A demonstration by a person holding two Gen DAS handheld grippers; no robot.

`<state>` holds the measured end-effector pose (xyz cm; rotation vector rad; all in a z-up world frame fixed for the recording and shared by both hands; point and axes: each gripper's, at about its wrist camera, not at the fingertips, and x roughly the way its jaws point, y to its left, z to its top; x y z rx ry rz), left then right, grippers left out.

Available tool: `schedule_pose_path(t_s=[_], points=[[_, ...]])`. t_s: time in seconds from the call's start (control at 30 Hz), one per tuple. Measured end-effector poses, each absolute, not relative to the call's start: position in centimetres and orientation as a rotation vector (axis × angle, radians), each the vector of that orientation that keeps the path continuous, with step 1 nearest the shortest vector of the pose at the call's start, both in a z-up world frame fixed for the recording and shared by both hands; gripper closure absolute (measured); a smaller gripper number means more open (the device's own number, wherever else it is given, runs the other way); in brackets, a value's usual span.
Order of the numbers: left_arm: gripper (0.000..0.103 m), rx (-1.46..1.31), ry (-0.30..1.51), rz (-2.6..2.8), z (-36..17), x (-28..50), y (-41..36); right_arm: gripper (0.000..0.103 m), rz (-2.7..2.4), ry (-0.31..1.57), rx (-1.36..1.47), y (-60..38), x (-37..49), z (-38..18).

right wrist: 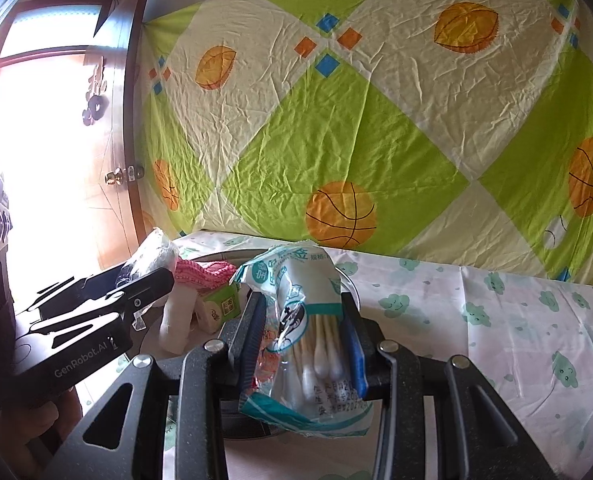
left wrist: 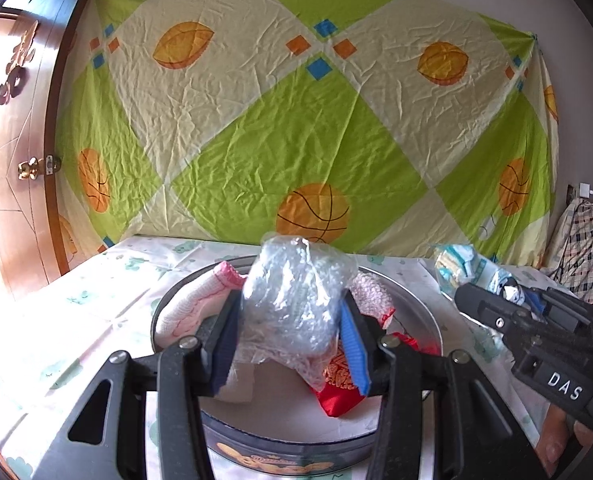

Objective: Organize soft objects
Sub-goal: 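Carry the plastic bag with the left tool while the right tool carries the swab pack to the tin, then open both tools to release the plastic bag and swab pack into the tin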

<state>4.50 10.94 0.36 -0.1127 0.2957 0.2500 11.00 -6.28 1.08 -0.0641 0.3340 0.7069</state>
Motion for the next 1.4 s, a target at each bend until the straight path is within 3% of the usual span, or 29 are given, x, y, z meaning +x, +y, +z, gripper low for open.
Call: schedule_pose_path(t_s=[0.53,0.77,1.1,1.2,1.27,1.4], points=[[0.057,-0.136,0.511,0.240,0.5,9.8,14.7,0.064,0.709,0.445,-0.109,-0.8,16.4,3.4],[0.056,-0.095,0.588,0.214,0.2,11.5,14.5,0.064,0.682,0.589,-0.164,1.9,19.4,1.8],[0.051,-0.051,0.618,0.226,-0.4,12.4,14.4,0.063,0.671,0.637,-0.194,3.0,20.4,0.3],[0.043,0.009,0.636,0.240,-0.7,12.7,13.8,0.054,0.682,0.652,-0.203,3.2,20.5,0.3],[0.024,0.025,0.640,0.247,-0.8,12.6,13.5,0.037,0.686,0.635,-0.205,3.2,20.2,0.5],[0.016,0.019,0.620,0.238,-0.8,11.7,13.3,0.031,0.686,0.606,-0.187,2.5,19.5,1.1]])
